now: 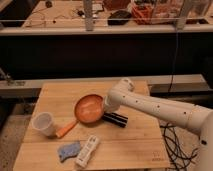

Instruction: Drag the ceramic bowl in a circle

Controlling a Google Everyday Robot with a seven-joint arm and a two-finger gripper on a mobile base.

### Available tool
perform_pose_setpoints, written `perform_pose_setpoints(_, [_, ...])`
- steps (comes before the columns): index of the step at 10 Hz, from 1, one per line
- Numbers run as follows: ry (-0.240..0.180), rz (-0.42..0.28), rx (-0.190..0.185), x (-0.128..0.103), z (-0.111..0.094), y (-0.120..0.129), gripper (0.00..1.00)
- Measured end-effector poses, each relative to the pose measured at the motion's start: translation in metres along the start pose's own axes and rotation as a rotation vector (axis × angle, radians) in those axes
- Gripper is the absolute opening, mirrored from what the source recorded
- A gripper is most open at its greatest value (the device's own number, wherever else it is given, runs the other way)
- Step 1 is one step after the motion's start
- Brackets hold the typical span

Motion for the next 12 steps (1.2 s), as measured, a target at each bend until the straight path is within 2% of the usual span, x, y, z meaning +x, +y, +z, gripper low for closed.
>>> perform_pose_setpoints(3, [-0.034,-0.065,0.016,-0.03,0.015,-0.018,0.0])
perform_pose_setpoints(6, [-0.047,-0.119,0.027,-0.034,0.023,-0.047,0.0])
perform_pose_setpoints(7, [-0.046,-0.122,0.027,-0.032,0.023,-0.048,0.0])
perform_pose_setpoints(9, [-0.048,-0.102,0.021,0.012,0.03,-0.062,0.0])
perform_pose_setpoints(12, [-0.048,-0.053,0.008,0.052,0.039,-0.062,0.0])
